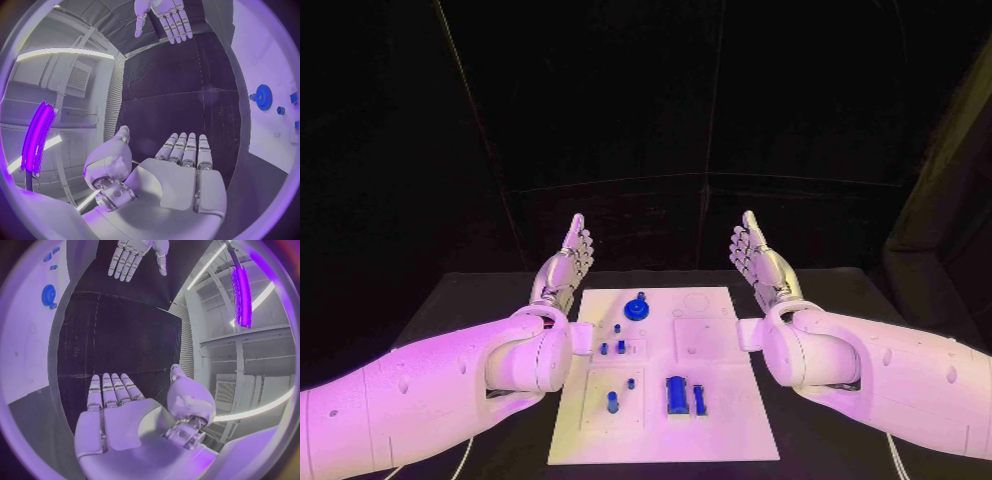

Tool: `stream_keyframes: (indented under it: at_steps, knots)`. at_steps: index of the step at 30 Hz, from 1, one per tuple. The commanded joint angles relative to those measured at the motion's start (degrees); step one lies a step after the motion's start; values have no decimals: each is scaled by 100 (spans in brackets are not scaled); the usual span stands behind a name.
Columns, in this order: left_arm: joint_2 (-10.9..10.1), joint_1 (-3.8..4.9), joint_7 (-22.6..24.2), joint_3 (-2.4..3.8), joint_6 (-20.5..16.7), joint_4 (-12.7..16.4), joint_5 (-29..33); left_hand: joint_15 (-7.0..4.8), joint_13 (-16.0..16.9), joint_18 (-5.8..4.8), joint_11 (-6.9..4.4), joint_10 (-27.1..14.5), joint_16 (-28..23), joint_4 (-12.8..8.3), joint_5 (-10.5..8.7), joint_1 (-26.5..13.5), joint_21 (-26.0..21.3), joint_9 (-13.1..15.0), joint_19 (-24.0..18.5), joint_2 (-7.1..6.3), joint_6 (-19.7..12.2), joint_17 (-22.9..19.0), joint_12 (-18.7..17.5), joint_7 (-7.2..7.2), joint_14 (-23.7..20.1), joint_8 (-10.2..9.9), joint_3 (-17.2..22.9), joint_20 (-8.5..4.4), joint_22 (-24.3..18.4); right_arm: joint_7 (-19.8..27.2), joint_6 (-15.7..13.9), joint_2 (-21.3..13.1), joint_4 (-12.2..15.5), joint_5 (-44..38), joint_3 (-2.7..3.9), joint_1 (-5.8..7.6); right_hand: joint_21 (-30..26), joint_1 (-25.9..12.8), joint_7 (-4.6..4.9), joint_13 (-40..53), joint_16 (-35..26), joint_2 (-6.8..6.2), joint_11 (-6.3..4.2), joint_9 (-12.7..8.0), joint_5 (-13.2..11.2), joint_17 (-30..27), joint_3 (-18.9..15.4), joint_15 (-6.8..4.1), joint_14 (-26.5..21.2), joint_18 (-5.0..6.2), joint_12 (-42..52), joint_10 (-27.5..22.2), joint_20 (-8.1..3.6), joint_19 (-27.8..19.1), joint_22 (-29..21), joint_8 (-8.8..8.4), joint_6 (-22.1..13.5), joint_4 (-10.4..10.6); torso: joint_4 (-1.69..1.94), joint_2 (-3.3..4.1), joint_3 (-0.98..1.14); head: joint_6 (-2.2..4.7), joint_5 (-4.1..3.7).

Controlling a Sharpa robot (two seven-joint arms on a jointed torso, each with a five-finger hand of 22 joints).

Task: Assemble the parts on the task board

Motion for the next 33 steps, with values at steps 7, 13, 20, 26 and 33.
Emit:
stream_keyframes:
  at_steps: [7, 13, 20, 26, 33]
  knots:
    - [-3, 10, 142, 9, -241, 13, -163, -6, -7, -121, -6, -593, -214, 0, -22, -742, -23, -7, -473, -1, -561, -10, -39, -16, -529, -23, -65, -58, -123, 120, -130, -1, 16, 71, 6, 9, -81, -814, -25, -12, -27, -5, -4, -10, -36, -14, 64, 1, -651, -126, -21, -637, -51, -522, -26, -22, -563, 2, 0, 0, 0, -1, 1]
    - [-3, 10, 142, 9, -241, 13, -163, -6, -7, -121, -6, -732, -214, 0, -22, -932, -23, -7, -587, -1, -697, -10, -39, -16, -656, -23, -65, -58, -123, 120, -130, -1, 16, 71, 6, 9, -81, -1014, -25, -12, -27, -5, -4, -10, -36, -14, 64, 1, -808, -126, -21, -785, -51, -646, -26, -22, -693, 2, 0, 0, 0, -1, 1]
    - [-3, 10, 142, 9, -241, 13, -163, -6, -7, -121, -6, -1261, -214, 0, -22, -1583, -23, -7, -1012, -1, -1199, -10, -39, -16, -1129, -23, -65, -58, -123, 120, -130, -1, 16, 71, 6, 9, -81, -1748, -25, -12, -27, -5, -4, -10, -36, -14, 64, 1, -1387, -126, -21, -1357, -51, -1123, -26, -22, -1198, 2, 0, 0, 0, -1, 1]
    - [-3, 10, 142, 9, -241, 13, -163, -6, -7, -121, -6, -1261, -214, 0, -22, -1583, -23, -7, -1012, -1, -1199, -10, -39, -16, -1129, -23, -65, -58, -123, 120, -130, -1, 16, 71, 6, 9, -81, -1748, -25, -12, -27, -5, -4, -10, -36, -14, 64, 1, -1387, -126, -21, -1357, -51, -1123, -26, -22, -1198, 2, 0, 0, 0, -1, 1]
    - [-3, 10, 142, 9, -241, 13, -163, -6, -7, -121, -6, -1261, -214, 0, -22, -1583, -23, -7, -1012, -1, -1199, -10, -39, -16, -1129, -23, -65, -58, -123, 120, -130, -1, 16, 71, 6, 9, -81, -1748, -25, -12, -27, -5, -4, -10, -36, -14, 64, 1, -1387, -126, -21, -1357, -51, -1123, -26, -22, -1198, 2, 0, 0, 0, -1, 1]
